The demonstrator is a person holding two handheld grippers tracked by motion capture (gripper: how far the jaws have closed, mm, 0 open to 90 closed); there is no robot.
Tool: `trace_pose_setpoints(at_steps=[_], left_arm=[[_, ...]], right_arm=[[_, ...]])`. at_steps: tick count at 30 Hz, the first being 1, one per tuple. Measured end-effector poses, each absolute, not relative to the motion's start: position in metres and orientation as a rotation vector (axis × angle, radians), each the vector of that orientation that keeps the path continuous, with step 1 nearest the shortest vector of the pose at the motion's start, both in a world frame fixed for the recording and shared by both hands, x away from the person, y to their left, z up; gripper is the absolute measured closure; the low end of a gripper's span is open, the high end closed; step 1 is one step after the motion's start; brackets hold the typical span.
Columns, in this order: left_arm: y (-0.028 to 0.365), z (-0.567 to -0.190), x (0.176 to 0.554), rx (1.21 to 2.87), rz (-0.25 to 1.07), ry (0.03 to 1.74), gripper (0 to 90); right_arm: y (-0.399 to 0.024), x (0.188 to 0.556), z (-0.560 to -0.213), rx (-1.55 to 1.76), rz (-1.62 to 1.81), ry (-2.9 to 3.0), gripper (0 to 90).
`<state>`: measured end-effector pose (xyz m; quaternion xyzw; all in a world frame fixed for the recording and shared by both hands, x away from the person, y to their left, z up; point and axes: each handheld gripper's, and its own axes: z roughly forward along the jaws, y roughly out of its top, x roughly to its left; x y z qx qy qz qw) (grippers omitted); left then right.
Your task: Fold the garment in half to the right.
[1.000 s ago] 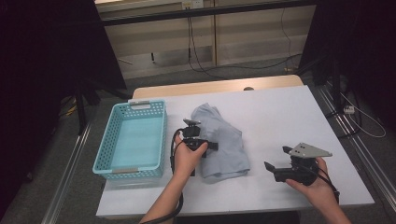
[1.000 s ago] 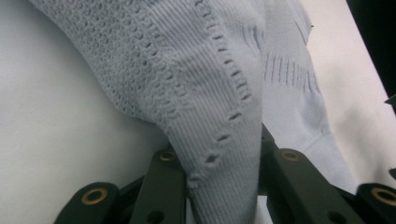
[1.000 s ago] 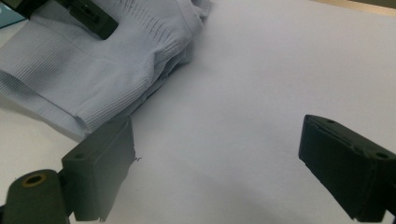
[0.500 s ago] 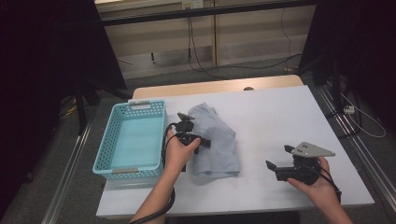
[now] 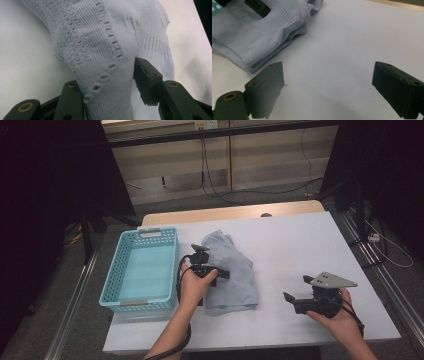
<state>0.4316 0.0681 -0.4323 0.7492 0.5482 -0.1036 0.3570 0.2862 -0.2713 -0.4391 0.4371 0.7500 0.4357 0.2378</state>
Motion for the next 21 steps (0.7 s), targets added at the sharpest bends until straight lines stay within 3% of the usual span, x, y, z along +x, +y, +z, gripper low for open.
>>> trace_pose_setpoints(at_steps=[10, 21], left_arm=[[0.064, -0.429, 0.434, 1.930, -0.267, 1.425, 71.6], [0.064, -0.407, 0.441, 2.025, -0.272, 1.420, 73.9]], right_arm=[[-0.270, 0.286, -0.438, 1.192, 1.194, 2.057, 10.3], [-0.270, 0.285, -0.437, 1.183, 1.199, 2.063, 9.0]])
